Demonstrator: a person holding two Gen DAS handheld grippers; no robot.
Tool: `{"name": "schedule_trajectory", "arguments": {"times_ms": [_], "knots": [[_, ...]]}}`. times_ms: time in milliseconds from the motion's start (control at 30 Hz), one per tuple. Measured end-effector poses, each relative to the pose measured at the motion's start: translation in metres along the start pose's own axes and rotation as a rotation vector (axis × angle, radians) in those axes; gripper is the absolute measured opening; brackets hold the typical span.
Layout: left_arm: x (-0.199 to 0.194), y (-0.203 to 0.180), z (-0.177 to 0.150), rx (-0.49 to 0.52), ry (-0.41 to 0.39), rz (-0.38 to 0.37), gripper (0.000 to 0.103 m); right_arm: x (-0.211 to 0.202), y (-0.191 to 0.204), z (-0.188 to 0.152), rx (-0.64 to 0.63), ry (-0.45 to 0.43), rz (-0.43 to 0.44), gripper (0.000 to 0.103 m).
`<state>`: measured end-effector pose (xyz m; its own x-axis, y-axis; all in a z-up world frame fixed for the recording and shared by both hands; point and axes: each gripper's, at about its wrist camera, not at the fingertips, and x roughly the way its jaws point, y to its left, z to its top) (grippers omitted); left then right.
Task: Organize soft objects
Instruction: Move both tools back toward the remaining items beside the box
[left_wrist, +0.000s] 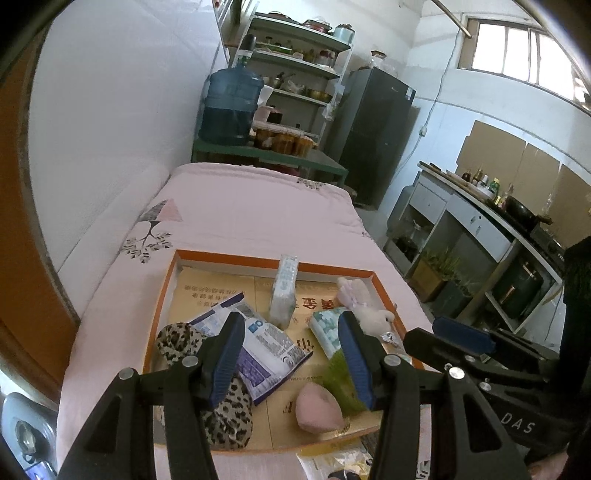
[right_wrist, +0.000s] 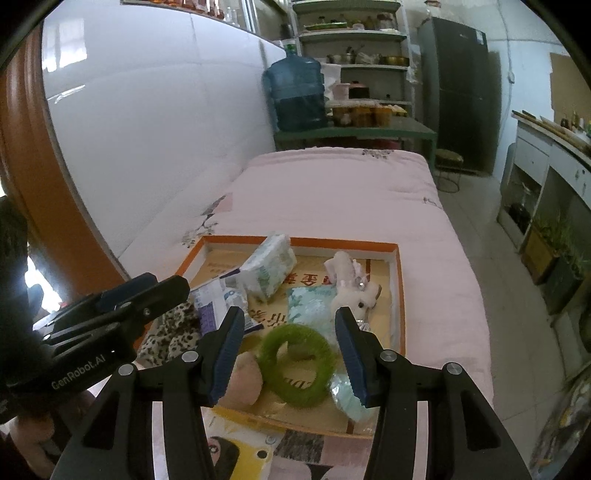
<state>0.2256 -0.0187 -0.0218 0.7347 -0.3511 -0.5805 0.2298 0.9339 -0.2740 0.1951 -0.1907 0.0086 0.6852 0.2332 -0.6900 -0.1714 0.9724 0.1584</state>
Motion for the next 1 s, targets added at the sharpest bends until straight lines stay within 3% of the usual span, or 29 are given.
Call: {"name": "schedule_trajectory", "arguments": {"times_ms": [1000], "knots": [[-0.052,0.009,-0.032,-0.038,-0.032,0.008,0.052,-0.049,0.027,-0.034,-0.008,-0.025,0.032,0.053]]}}
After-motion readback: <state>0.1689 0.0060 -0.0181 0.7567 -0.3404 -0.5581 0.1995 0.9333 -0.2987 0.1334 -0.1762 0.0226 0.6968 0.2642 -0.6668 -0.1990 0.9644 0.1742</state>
